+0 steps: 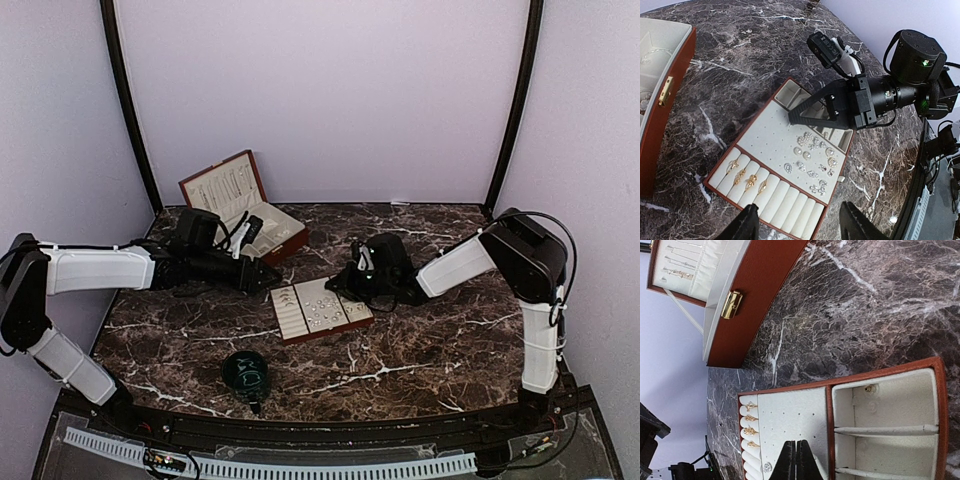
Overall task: Organize the mixed jewelry
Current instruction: Adjust the compartment layer at the center of the board.
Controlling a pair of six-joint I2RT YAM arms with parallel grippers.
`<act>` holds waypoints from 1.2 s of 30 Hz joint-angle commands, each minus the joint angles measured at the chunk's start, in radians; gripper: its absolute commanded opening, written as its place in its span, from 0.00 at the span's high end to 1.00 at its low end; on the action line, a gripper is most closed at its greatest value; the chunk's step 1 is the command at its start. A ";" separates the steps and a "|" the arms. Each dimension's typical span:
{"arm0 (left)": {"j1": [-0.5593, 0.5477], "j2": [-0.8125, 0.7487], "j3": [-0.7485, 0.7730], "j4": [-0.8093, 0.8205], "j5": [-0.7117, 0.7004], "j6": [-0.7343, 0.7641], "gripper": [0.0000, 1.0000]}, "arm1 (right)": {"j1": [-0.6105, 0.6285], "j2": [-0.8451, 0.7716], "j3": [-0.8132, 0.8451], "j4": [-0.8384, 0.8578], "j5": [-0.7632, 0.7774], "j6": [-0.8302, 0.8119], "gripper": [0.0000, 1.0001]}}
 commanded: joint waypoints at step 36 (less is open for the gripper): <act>0.006 -0.014 0.020 -0.005 0.014 0.002 0.43 | -0.021 -0.029 -0.044 0.033 0.034 -0.029 0.99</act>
